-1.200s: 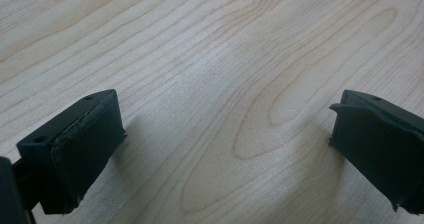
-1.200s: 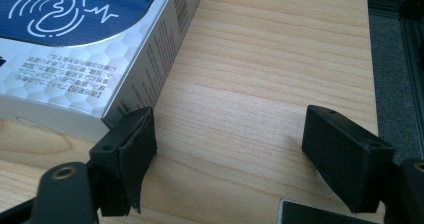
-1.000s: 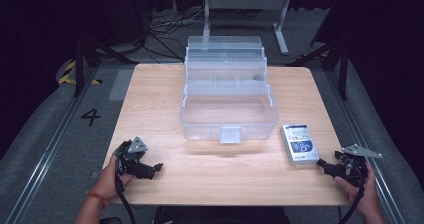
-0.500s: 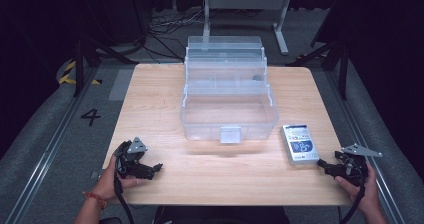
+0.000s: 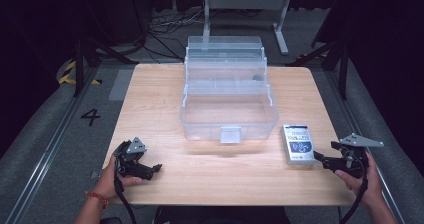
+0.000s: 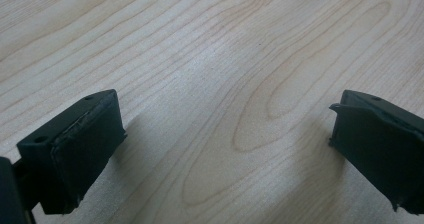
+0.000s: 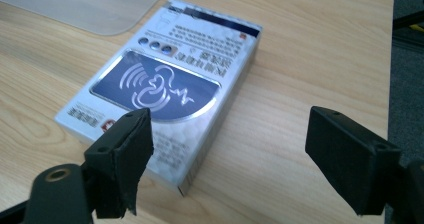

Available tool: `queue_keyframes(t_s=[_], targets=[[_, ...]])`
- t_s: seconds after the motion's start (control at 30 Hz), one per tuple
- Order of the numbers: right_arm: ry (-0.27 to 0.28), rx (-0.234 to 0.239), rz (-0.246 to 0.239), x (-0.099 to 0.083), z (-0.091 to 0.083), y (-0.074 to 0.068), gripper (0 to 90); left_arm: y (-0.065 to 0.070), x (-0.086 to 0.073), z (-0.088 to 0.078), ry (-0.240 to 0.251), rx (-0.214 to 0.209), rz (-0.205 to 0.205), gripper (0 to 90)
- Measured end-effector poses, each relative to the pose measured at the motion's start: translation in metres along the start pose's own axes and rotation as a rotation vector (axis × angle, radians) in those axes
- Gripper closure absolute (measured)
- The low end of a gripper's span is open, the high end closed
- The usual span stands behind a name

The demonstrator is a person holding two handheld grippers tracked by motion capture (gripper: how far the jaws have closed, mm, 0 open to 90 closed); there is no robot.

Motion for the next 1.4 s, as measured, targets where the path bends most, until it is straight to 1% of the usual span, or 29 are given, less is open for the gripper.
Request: queue_keyframes(t_s=[0.13,0.2,0.23,0.27,0.3,0.33,0.4,0.43,0.47,0.5,0.67,0.7,0.77,0.87,0.9,0.93,0.97,1.03,1.1,1.13,1.17,1.2,1.23,1.3,1.33,1.37,1.4], targets=[[-0.004,0.012,-0.006,0.013,0.001,-0.009,19.8,0.0,0.0,0.0,0.0,-0.002,0.0,0.5],[-0.016,0.018,-0.016,0.016,0.003,-0.014,19.5,0.0,0.0,0.0,0.0,-0.002,0.002,0.4],[-0.016,0.018,-0.016,0.016,0.003,-0.014,19.5,0.0,0.0,0.0,0.0,-0.002,0.002,0.4],[-0.03,0.025,-0.026,0.02,0.006,-0.02,19.3,0.0,0.0,0.0,0.0,-0.002,0.001,0.4],[-0.03,0.025,-0.026,0.02,0.006,-0.02,19.3,0.0,0.0,0.0,0.0,-0.002,0.001,0.4],[-0.051,0.03,-0.036,0.023,0.01,-0.024,19.2,0.0,0.0,0.0,0.0,-0.002,0.001,0.5],[-0.068,0.03,-0.05,0.025,0.014,-0.028,19.4,0.0,0.0,0.0,0.0,-0.002,0.001,0.4],[-0.068,0.03,-0.05,0.025,0.014,-0.028,19.4,0.0,0.0,0.0,0.0,-0.002,0.001,0.4],[-0.088,0.022,-0.052,0.026,0.02,-0.029,19.4,0.0,0.0,0.0,0.0,-0.002,0.002,0.4],[-0.099,0.021,-0.051,0.027,0.022,-0.029,19.4,0.0,0.0,0.0,0.0,-0.002,0.001,0.4],[-0.149,-0.004,-0.008,0.028,0.031,-0.03,18.4,0.0,0.0,0.0,0.001,-0.004,0.002,0.4],[-0.165,-0.004,0.003,0.028,0.033,-0.032,18.1,0.0,0.0,0.0,0.001,-0.004,0.002,0.4],[-0.183,-0.001,0.009,0.028,0.037,-0.034,18.1,0.0,0.0,0.0,0.002,-0.004,0.002,0.4],[-0.22,0.002,0.005,0.027,0.043,-0.038,17.8,0.0,0.0,0.0,0.001,-0.004,0.003,0.4],[-0.22,0.002,0.005,0.027,0.043,-0.038,17.8,0.0,0.0,0.0,0.001,-0.004,0.003,0.4],[-0.251,0.011,0.013,0.025,0.047,-0.041,14.4,0.0,0.0,0.0,0.001,-0.004,0.002,0.4],[-0.251,0.011,0.013,0.025,0.047,-0.041,14.4,0.0,0.0,0.0,0.001,-0.004,0.002,0.4],[-0.249,0.011,0.007,0.028,0.051,-0.045,14.6,0.0,0.0,0.0,0.003,-0.005,0.001,0.4],[-0.263,0.012,-0.004,0.03,0.053,-0.049,11.9,0.0,0.0,0.0,0.002,-0.005,0.002,0.4],[-0.273,0.007,-0.012,0.03,0.055,-0.05,10.2,0.0,0.0,0.0,0.003,-0.005,0.001,0.4],[-0.286,-0.01,-0.028,0.03,0.057,-0.05,9.0,0.0,0.0,0.0,0.003,-0.005,0.001,0.4],[-0.286,-0.01,-0.028,0.03,0.057,-0.05,9.0,0.0,0.0,0.0,0.003,-0.005,0.001,0.4],[-0.301,-0.045,-0.038,0.032,0.06,-0.05,10.9,0.0,0.0,0.0,0.003,-0.005,0.001,0.4],[-0.299,-0.052,-0.035,0.033,0.061,-0.05,12.5,0.0,0.0,0.0,0.002,-0.005,0.002,0.4],[-0.304,-0.062,-0.046,0.033,0.061,-0.051,12.5,0.0,0.0,0.0,0.002,-0.005,0.001,0.4],[-0.304,-0.062,-0.046,0.033,0.061,-0.051,12.5,0.0,0.0,0.0,0.002,-0.005,0.001,0.4],[-0.313,-0.076,-0.042,0.032,0.061,-0.05,12.1,0.0,0.0,0.0,0.002,-0.005,0.002,0.4]])
Point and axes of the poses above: each handheld gripper's, and its own axes: z roughly forward along the jaws, x roughly out of its top, y roughly to its right, the point moved 9 cm from there along z, roughly forward along the jaws, and after that the axes turned 1 degree about -x, right-handed, at the moved point
